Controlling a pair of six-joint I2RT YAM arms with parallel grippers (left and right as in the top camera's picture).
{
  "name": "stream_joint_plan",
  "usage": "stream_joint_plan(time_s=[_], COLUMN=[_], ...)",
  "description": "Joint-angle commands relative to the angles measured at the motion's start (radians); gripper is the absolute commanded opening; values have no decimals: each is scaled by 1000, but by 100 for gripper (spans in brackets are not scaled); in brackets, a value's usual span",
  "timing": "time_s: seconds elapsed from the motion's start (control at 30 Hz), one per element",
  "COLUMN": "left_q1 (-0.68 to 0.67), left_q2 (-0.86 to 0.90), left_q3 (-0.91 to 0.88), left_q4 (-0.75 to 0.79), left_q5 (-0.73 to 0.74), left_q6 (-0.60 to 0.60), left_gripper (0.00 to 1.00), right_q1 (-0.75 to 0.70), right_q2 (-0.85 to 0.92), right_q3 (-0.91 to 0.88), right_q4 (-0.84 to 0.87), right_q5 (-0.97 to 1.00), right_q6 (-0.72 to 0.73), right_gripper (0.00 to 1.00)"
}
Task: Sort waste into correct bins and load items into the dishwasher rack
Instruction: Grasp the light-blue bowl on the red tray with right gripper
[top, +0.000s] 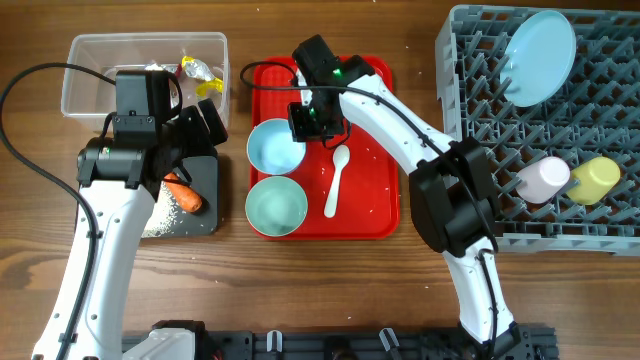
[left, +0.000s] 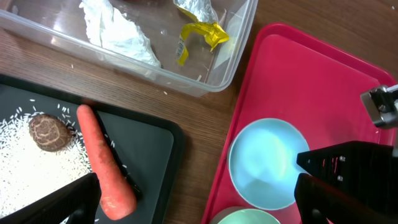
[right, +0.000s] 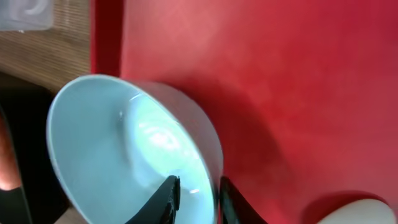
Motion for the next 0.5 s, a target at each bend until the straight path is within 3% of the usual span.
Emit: stream_joint_plan(time_s=[0.0,0.03,0.07,0.13,0.47], left_q1=[5,5,5,5,5], left_q2=[-14,-14,-14,-14,-14], left_q3=[-5,-5,-5,-5,-5], left_q4=[-3,-3,-3,-3,-4], left_q5=[0,0,1,1,1], left_q6=[-9,-9,-9,-9,-9], left_gripper=[100,100,100,100,100], right_q1=[-6,-6,-6,-6,-6], right_q2=[27,27,27,27,29], right_q3=[-16,-16,-16,-16,-63], right_q4=[4,4,5,6,60], right_q5=[55,62,62,63,61], right_q6=[26,27,27,27,29], right_gripper=[22,22,11,5,4])
